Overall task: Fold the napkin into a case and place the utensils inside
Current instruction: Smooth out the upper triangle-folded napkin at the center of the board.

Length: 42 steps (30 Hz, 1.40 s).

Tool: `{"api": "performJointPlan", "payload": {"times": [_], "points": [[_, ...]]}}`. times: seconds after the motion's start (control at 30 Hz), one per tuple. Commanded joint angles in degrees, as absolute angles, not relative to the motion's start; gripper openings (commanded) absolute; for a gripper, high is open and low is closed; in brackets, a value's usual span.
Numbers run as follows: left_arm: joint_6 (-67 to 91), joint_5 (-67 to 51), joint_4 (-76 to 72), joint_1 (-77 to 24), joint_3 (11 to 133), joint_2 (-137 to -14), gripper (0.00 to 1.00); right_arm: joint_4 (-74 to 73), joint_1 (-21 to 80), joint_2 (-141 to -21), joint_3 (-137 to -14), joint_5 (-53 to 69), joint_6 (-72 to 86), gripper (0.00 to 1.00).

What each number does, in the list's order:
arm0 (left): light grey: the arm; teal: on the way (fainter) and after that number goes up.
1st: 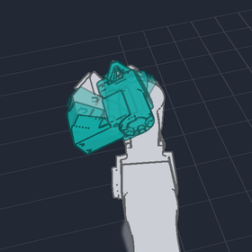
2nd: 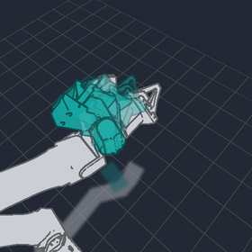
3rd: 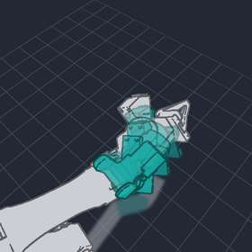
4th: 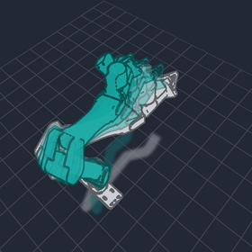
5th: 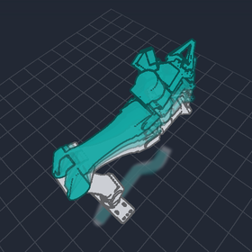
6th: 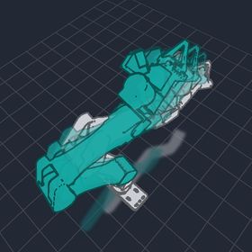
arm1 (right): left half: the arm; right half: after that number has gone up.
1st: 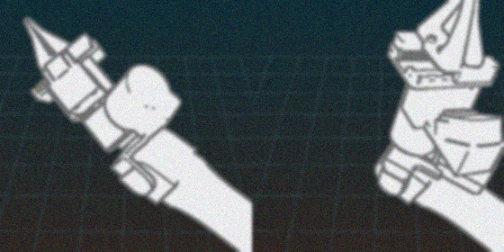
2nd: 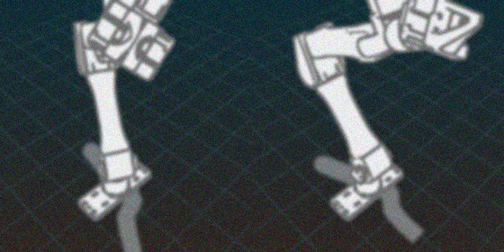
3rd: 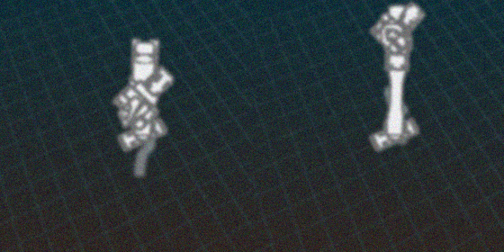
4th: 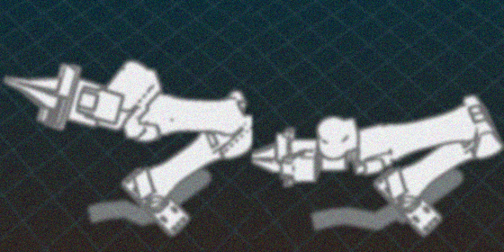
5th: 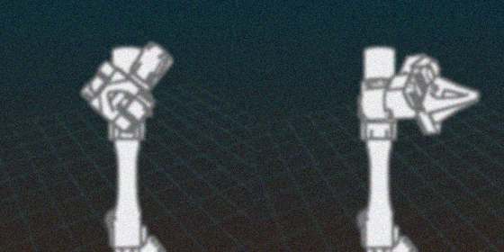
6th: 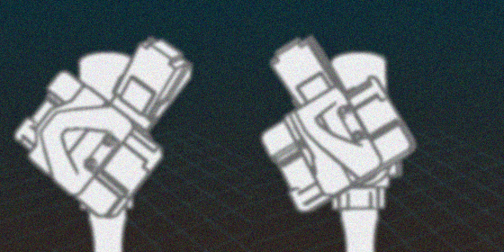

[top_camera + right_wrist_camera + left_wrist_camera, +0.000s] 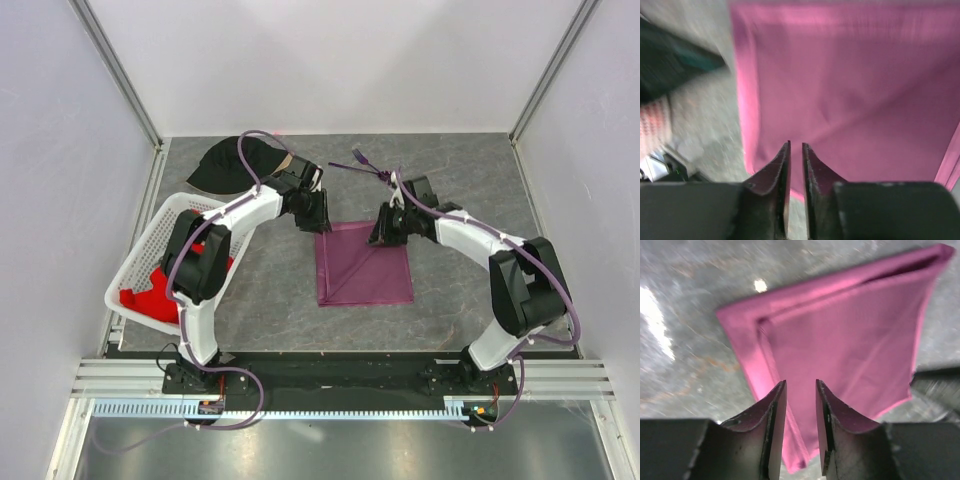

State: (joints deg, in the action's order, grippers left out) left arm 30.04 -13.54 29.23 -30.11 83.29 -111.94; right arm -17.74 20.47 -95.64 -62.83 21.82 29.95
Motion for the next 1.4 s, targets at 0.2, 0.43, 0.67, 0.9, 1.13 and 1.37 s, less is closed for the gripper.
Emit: {"api": "performJointPlan", "payload": {"times": [0.2,0.43,0.67,0.9,1.13,1.37], "points": [[17.1,-10.5,34.4,-29.3,93.5,-118.9,0.37,-12.7,23.3,-88.6,-47.7,25.0,29.8,0.16],[15.6,-11.0,34.4,-29.4,95.3,-122.3,0.34,-11.0,23.3,-88.9,-44.9,25.4,29.6,0.15],[14.7,-10.5,34.1,-29.3,96.2,-124.9,0.34,-10.1,23.1,-90.0,-44.4,26.0,29.5,0.15],[15.2,-9.2,33.1,-29.4,96.0,-125.5,0.28,-8.5,23.3,-91.5,-43.5,26.5,29.6,0.15],[16.9,-8.3,32.8,-29.4,97.5,-126.2,0.24,-7.5,23.2,-92.9,-42.9,26.8,29.5,0.15],[18.7,-9.2,33.1,-29.2,99.1,-127.0,0.21,-7.1,23.3,-93.0,-42.0,26.7,29.2,0.14]]}}
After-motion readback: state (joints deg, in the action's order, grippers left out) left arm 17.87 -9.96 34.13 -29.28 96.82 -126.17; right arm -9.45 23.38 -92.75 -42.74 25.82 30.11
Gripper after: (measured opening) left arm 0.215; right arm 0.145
